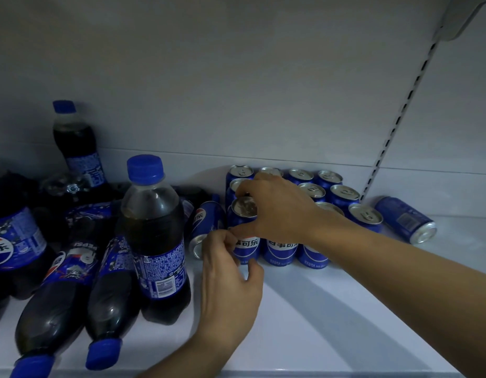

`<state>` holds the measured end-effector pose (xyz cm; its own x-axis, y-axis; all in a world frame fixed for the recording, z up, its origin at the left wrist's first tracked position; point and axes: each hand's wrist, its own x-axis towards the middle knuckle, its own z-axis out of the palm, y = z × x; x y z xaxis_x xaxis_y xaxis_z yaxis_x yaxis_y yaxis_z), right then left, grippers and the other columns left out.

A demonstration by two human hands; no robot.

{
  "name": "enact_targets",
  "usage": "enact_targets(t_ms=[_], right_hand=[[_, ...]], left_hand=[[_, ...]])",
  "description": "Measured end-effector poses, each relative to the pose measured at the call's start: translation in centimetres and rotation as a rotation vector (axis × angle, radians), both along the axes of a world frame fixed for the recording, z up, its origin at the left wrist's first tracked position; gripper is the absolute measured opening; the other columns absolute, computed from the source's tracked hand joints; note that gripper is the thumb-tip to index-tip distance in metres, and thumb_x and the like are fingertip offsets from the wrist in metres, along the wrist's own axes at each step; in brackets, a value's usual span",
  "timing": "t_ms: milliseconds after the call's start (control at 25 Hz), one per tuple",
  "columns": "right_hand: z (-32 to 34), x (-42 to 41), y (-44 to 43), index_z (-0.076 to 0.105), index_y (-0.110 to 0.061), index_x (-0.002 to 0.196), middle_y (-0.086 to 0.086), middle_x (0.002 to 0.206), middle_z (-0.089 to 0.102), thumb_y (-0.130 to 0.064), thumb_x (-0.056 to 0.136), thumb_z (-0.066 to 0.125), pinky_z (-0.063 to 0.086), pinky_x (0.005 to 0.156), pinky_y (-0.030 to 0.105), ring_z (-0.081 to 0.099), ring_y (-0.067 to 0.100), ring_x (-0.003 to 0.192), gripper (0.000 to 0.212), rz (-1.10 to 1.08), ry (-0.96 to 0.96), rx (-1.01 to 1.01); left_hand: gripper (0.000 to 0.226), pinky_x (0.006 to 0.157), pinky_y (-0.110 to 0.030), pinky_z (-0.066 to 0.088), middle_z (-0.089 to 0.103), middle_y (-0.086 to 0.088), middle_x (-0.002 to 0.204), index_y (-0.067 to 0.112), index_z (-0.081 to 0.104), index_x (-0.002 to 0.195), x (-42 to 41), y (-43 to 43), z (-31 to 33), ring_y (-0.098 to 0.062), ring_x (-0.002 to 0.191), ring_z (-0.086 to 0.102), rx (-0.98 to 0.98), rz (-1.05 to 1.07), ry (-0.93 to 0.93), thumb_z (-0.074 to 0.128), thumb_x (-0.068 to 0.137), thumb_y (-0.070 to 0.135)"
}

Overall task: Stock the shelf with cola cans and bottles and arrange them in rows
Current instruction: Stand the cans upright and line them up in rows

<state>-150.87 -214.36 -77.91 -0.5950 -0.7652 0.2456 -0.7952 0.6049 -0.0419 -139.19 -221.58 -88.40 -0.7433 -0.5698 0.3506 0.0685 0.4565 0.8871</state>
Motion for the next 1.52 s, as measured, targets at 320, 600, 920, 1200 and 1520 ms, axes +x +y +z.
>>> enact_targets(t_ms=[320, 600, 920, 1200, 1520], right_hand=[[-0.7, 0.5, 6.8, 0.063, -0.032, 0.106, -0.014, 0.101, 0.064, -0.032, 0.093, 0.063, 0.051, 0.08, 0.022, 0.06, 0.002, 0.093, 0.013, -0.117, -0.053, -0.845], [-3.2, -1.1, 14.0, 0.046, -0.024, 0.129, -0.007, 0.129, 0.051, -0.016, 0.066, 0.052, 0.046, 0.101, 0.037, 0.049, 0.016, 0.123, 0.063, -0.536, -0.095, -1.174], [-8.5, -3.3, 16.8, 0.039, -0.035, 0.147, -0.006, 0.141, 0.057, 0.005, 0.068, 0.074, 0.046, 0.108, 0.051, 0.057, 0.016, 0.128, 0.095, -0.267, -0.905, -1.196], [-10.2, -2.7, 15.6, 0.061, -0.025, 0.125, -0.001, 0.114, 0.074, 0.001, 0.059, 0.074, 0.055, 0.095, 0.049, 0.07, 0.019, 0.107, 0.072, -0.378, -0.792, -1.11], [-9.9, -2.2, 15.1, 0.063, -0.022, 0.117, -0.006, 0.105, 0.076, 0.016, 0.071, 0.071, 0.055, 0.083, 0.033, 0.072, 0.012, 0.099, 0.061, -0.446, -0.747, -1.075]], left_hand=[[0.079, 0.104, -0.054, 0.046, 0.041, 0.011, 0.134, 0.035, 0.036, 0.135, -0.8, -1.0, 0.6, -0.02, 0.127, 0.05, -0.167, 0.039, 0.165, 0.079, 0.073, 0.014], [0.091, 0.105, -0.06, 0.042, 0.046, 0.0, 0.143, 0.025, 0.034, 0.15, -3.0, -1.2, 1.1, -0.026, 0.134, 0.047, -0.257, 0.081, 0.041, 0.079, 0.071, 0.03], [0.109, 0.12, -0.057, 0.009, 0.038, -0.004, 0.159, 0.018, 0.018, 0.159, -3.3, -1.5, 0.8, -0.023, 0.148, 0.032, -0.353, 0.1, -0.136, 0.084, 0.073, 0.037], [0.095, 0.12, -0.061, 0.01, 0.034, -0.004, 0.16, 0.017, 0.029, 0.153, -3.3, -2.0, 0.2, -0.02, 0.151, 0.024, -0.437, 0.103, -0.21, 0.081, 0.076, 0.039], [0.091, 0.121, -0.059, 0.006, 0.03, -0.002, 0.163, 0.019, 0.025, 0.153, -3.1, -2.3, 0.5, -0.018, 0.152, 0.019, -0.451, 0.081, -0.248, 0.074, 0.08, 0.045]])
